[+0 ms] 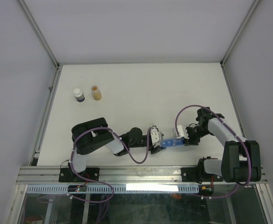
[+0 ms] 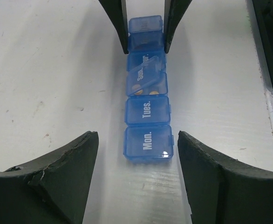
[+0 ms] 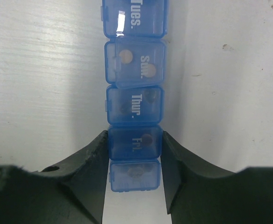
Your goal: Sort the pills into containers
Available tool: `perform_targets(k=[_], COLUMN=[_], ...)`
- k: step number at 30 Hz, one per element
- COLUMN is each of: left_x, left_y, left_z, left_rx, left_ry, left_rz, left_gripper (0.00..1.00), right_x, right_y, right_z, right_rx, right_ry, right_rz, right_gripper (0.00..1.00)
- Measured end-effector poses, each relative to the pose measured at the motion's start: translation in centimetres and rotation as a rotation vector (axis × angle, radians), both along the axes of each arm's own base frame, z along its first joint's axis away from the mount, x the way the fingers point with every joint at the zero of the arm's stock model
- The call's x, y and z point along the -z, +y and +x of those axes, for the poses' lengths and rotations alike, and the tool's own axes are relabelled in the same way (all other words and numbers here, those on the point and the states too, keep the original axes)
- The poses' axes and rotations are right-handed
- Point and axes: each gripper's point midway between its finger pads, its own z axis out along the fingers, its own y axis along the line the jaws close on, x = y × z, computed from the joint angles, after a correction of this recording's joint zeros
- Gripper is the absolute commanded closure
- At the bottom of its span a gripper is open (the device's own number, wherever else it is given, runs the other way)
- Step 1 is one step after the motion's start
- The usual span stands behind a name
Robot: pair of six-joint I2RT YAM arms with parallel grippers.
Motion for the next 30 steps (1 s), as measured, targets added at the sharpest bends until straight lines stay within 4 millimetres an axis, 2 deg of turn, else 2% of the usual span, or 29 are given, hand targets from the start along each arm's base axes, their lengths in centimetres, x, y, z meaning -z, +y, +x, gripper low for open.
perform_targets(k=[4,11,12,14,16,22,27,30], left_x=[0.7,1.7,1.7,1.8,1.8,1.7,1.7,1.7], left_y=[-0.7,-1.2,-1.3,-1.3,-1.3,-1.5,-1.5,-1.5], left_z=[-0.5,-0.8,-0.8,-0.9,-0.8,-0.8,-0.7,-0.7], left_rx=[0.017,0.033,0.034,0.034,0.034,0.035,0.035,0.035], left_ry=[0.002,0.009,0.009,0.010,0.009,0.013,0.014,0.014], left_rz=[0.023,0.059,0.059,0.060,0.061,0.067,0.067,0.067], left_gripper=[0.36,0.56,0.58,0.64,0.72,0.82,0.83,0.84], right_x=[0.0,0.0,0.0,0.0,0.0,-0.4,-2.8,-4.9], right_y=[-0.1,-0.1,-0.1,-0.1,-0.1,0.4,1.4,2.3], right_z=[-0.1,-0.2,-0.2,-0.2,-0.3,-0.7,0.0,0.5], right_rx=[0.002,0.006,0.006,0.008,0.013,0.045,0.077,0.094], right_ry=[0.004,0.008,0.010,0.012,0.019,0.043,0.035,0.029], right_rz=[0.000,0.003,0.003,0.003,0.005,0.038,0.104,0.163], right_gripper=[0.59,0.56,0.53,0.40,0.32,0.24,0.24,0.31])
